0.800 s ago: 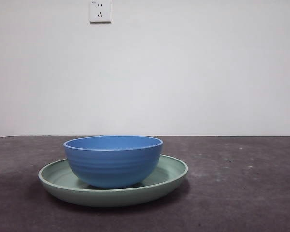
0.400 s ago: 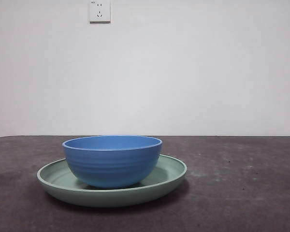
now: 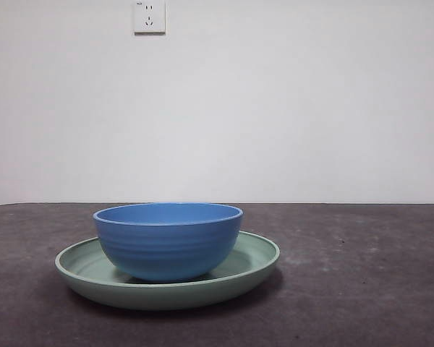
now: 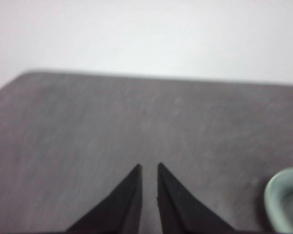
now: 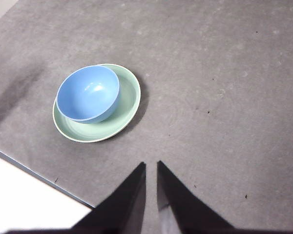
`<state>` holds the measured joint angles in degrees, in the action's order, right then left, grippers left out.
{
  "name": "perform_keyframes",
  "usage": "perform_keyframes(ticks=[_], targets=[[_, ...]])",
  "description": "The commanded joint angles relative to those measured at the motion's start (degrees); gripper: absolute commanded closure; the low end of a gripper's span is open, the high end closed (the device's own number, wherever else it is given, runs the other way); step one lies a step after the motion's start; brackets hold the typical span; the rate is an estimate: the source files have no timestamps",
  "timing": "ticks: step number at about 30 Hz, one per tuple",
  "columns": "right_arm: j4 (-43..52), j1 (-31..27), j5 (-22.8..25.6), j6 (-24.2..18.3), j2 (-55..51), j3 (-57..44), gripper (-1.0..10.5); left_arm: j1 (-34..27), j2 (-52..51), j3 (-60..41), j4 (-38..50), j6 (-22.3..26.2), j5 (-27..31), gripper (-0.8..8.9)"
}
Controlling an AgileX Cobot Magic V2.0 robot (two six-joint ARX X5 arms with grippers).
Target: Pick up the blue bowl, put it on the green plate, put it on desk
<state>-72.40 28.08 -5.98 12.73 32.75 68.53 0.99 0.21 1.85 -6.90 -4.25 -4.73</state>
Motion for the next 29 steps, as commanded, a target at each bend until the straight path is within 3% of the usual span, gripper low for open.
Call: perform_keyframes(ticks=[1,29], targets=[[0.61,0.28,0.07,0.28,0.33,0.92,9.1,-0.79,-0.04,-1.18,-2.75,-0.7,0.31,7.54],[1.86,-0.24,0.66,-0.17,-0.28,0.11,9.1,-0.94,-0.02,-1.16,-3.76,-0.79,0.31,7.54]])
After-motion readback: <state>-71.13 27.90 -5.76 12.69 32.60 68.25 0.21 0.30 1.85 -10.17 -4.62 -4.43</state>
